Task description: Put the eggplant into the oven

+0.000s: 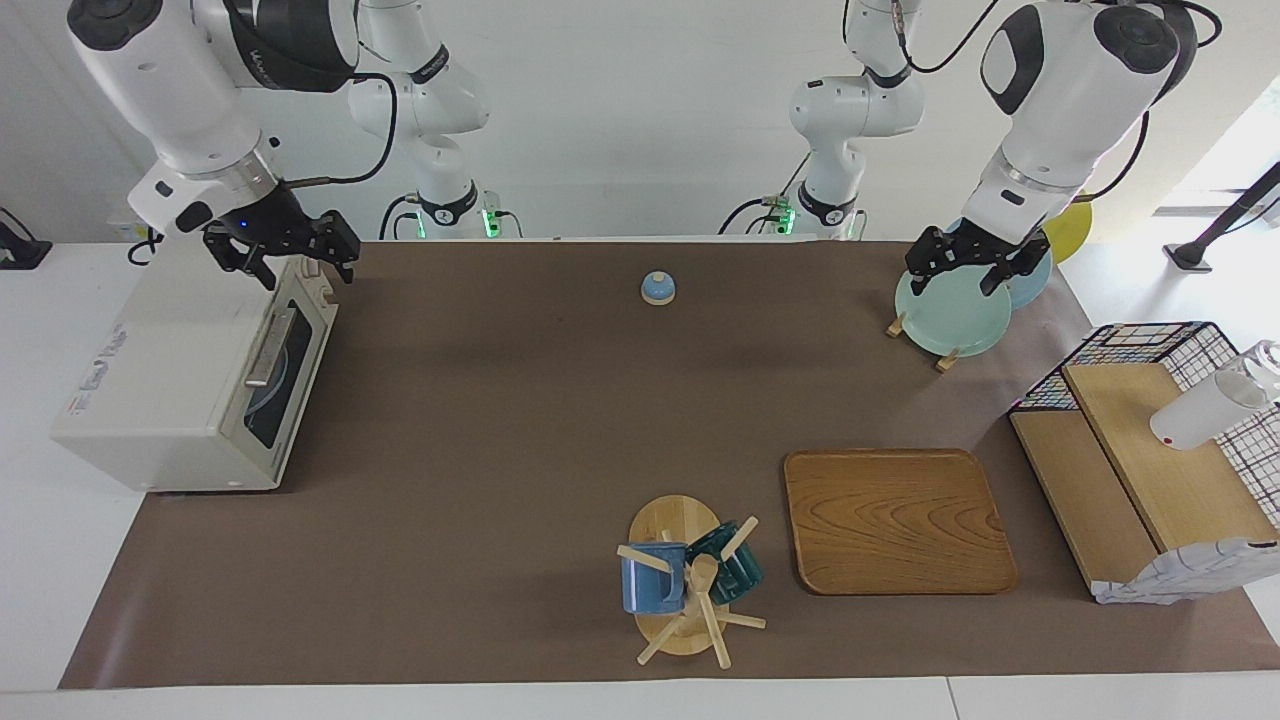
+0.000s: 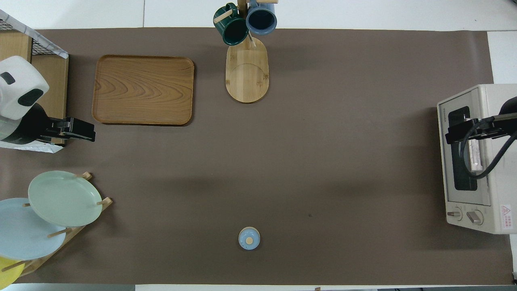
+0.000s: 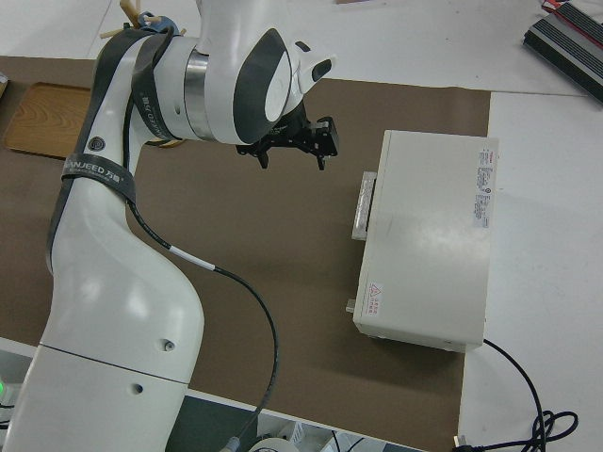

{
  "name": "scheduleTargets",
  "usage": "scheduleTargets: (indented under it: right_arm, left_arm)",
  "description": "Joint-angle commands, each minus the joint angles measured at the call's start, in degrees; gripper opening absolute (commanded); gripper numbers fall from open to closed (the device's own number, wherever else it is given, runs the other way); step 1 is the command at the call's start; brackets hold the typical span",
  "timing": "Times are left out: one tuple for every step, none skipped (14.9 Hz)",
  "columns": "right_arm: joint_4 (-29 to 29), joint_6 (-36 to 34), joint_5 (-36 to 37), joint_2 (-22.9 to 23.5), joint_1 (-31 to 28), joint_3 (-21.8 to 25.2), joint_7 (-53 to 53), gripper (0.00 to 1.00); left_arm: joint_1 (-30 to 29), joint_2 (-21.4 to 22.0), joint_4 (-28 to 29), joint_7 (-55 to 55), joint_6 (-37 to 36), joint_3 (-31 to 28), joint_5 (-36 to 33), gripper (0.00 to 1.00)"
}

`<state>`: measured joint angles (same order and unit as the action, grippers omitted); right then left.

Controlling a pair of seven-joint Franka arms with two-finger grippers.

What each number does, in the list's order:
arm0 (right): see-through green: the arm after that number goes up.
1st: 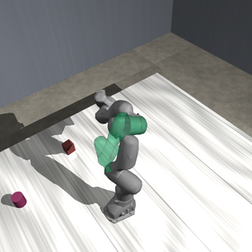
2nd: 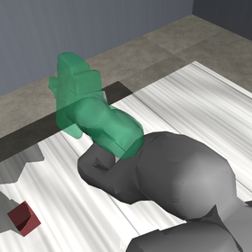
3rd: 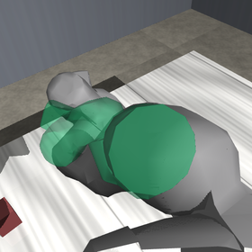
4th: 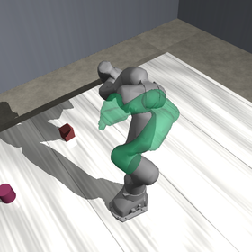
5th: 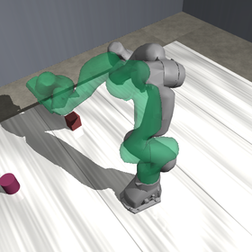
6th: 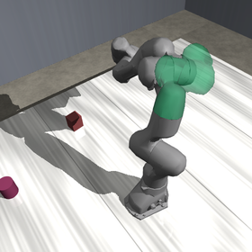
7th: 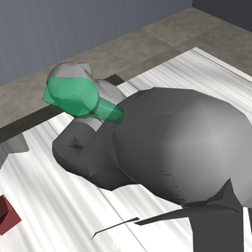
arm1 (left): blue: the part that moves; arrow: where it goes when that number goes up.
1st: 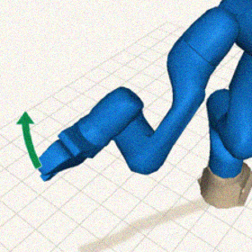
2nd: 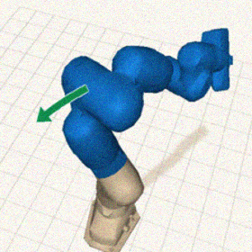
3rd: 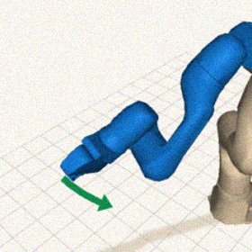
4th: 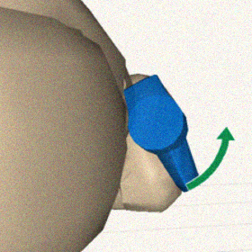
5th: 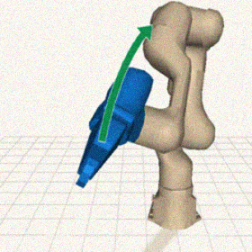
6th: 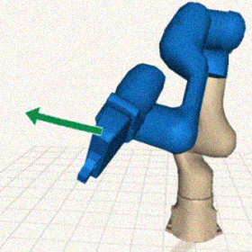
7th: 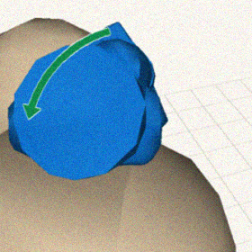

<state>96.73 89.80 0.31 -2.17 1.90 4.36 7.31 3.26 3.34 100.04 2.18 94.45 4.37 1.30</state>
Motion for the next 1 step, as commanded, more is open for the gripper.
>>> scheduleTargets:
  right_arm:
    - [0.3, -0.41, 0.04, -0.82, 0.03, -0.14, -1.07, 1.0]
  left_arm:
    - [-0.8, 0.7, 0.41, -0.51, -0.05, 0.37, 0.37, 1.0]
